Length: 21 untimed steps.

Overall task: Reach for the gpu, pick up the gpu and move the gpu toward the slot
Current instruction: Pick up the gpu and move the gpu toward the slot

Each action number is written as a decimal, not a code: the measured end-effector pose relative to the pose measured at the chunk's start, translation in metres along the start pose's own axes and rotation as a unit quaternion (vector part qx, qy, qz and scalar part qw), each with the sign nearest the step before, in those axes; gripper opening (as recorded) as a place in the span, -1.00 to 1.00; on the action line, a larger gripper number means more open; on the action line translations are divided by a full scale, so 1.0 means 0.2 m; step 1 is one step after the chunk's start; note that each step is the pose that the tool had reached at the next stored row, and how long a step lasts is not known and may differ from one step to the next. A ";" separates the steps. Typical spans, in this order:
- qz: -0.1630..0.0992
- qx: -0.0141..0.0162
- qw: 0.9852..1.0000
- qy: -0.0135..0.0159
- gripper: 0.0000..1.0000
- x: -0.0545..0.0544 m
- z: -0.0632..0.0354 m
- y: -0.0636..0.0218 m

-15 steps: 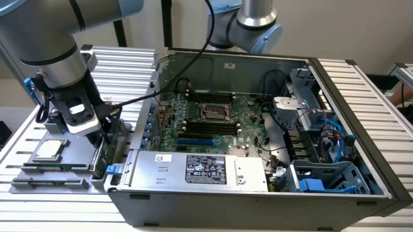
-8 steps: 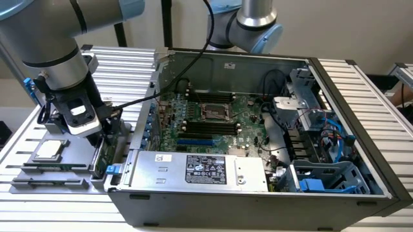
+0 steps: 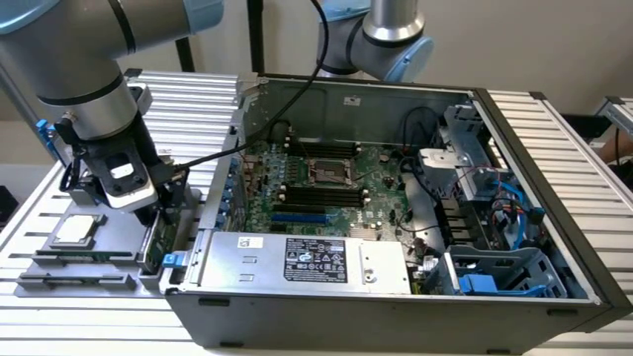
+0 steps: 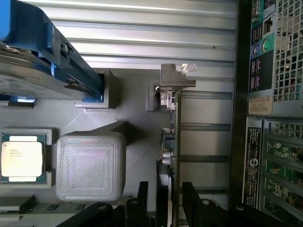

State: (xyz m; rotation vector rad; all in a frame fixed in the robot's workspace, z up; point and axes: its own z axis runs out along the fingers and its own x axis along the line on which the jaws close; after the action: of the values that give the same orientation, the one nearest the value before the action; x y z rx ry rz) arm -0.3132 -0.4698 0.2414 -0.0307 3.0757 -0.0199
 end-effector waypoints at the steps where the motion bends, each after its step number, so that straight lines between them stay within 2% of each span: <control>1: 0.000 0.000 1.000 0.000 -0.16 0.00 0.000 0.000; 6: 0.000 0.000 1.000 0.000 -0.19 0.00 0.001 -0.003; 7: 0.000 0.000 1.000 0.000 -0.34 0.00 0.001 -0.003; 11: 0.000 0.000 1.000 0.000 -0.34 0.00 0.001 -0.005; 13: 0.000 0.000 1.000 0.000 -0.39 0.00 0.001 -0.006; 14: 0.000 0.000 1.000 0.000 -0.48 0.00 0.001 -0.006; 21: 0.002 0.000 1.000 0.001 -0.48 0.00 0.001 -0.008</control>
State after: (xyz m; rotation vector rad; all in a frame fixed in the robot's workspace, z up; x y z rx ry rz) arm -0.3131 -0.4713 0.2412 -0.0250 3.0768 -0.0199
